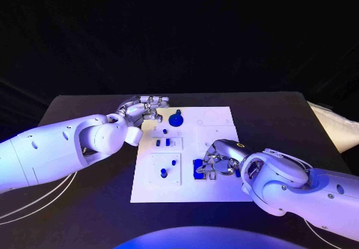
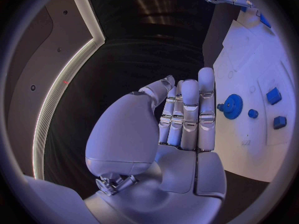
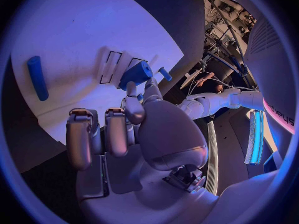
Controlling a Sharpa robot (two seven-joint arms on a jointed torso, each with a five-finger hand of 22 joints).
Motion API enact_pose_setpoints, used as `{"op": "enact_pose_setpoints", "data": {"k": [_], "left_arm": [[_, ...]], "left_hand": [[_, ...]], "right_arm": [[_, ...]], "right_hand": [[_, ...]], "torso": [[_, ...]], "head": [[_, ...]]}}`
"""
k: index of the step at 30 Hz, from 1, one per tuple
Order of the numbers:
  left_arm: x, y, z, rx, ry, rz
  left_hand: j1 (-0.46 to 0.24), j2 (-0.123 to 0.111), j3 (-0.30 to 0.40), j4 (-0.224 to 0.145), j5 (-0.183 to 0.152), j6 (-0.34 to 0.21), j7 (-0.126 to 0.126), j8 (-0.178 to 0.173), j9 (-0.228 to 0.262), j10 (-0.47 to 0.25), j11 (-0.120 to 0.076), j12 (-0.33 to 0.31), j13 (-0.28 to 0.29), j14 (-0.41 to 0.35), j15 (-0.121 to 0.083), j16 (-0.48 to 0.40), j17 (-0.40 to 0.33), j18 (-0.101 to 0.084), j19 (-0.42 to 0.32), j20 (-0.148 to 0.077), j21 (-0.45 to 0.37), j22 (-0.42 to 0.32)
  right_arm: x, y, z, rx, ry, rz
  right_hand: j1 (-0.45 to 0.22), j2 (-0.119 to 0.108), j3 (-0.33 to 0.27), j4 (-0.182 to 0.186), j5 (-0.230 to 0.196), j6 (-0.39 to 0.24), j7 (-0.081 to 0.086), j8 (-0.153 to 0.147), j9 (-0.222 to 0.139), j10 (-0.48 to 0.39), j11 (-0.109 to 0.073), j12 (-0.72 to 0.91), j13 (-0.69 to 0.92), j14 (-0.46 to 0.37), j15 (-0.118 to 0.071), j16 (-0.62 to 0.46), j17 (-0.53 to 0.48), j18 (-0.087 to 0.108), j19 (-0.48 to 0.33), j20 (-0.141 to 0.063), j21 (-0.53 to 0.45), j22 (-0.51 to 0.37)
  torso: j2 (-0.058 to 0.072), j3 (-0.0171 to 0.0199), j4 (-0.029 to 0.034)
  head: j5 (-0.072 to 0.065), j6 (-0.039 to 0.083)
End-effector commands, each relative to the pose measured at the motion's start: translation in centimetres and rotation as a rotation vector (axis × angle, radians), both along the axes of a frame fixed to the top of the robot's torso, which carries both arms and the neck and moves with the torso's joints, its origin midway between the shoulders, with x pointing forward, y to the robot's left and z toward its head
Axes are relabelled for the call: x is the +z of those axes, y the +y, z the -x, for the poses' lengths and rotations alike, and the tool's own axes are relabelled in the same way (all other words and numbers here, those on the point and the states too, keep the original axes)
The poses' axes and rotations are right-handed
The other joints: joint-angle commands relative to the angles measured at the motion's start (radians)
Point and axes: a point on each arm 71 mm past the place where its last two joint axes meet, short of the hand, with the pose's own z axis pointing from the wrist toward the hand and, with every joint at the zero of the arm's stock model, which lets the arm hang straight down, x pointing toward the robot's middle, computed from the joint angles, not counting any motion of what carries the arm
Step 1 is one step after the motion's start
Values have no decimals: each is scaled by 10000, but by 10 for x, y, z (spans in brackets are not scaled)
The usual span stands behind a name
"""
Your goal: Assemble the parts on the task board
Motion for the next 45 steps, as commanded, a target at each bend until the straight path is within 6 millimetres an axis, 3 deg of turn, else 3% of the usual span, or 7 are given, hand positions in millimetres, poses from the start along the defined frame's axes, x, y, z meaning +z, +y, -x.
{"op": "enact_pose_setpoints", "data": {"k": [1, 16, 37, 45], "left_arm": [[1, -2, 1, -183, -12, 146], [1, -1, 1, -164, -3, 133], [0, 0, 1, -166, 7, 136], [0, 0, 1, -161, 9, 135]], "left_hand": [[14, 84, -69, -2, 39, -79, 4, 57, -13, -68, 17, 57, 15, -74, -19, -27, -36, 182, -64, 7, -76, -32], [14, 84, -69, -2, 39, -79, 4, 57, -13, -68, 17, 57, 15, -74, -19, -27, -36, 182, -64, 7, -76, -32], [14, 84, -69, -2, 39, -79, 4, 57, -13, -68, 17, 57, 15, -74, -19, -27, -36, 182, -64, 7, -76, -32], [14, 84, -69, -2, 39, -79, 4, 57, -13, -68, 17, 57, 15, -74, -19, -27, -36, 182, -64, 7, -76, -32]], "right_arm": [[-7, 4, 4, 494, 300, 477], [-11, -2, 2, 378, 371, 1350], [-9, -10, 2, 60, 130, 1094], [1, -22, 5, -378, -217, 52]], "right_hand": [[92, 29, 27, -37, -34, 49, -36, 11, -15, 75, 21, 69, 26, 629, -54, 60, 352, -167, 143, -87, 43, 1220], [451, 274, 220, -307, -306, 163, -128, 90, 82, 256, -56, 414, 335, 628, -112, 65, 375, -169, 149, -131, 49, 1236], [425, 278, 218, -334, -350, 181, -126, 109, 110, 314, -60, 555, 458, 625, -122, 54, 363, -169, 147, -146, 47, 1236], [297, 263, 184, -309, 120, -51, -49, -19, 97, 150, -4, 178, 248, 595, -88, -49, 231, -150, 96, -136, 0, 1161]], "torso": [[0, -10, 5], [-5, 7, -12], [-3, 3, -3], [-13, -8, -7]], "head": [[15, -12], [41, -79], [15, -72], [-35, -57]]}}
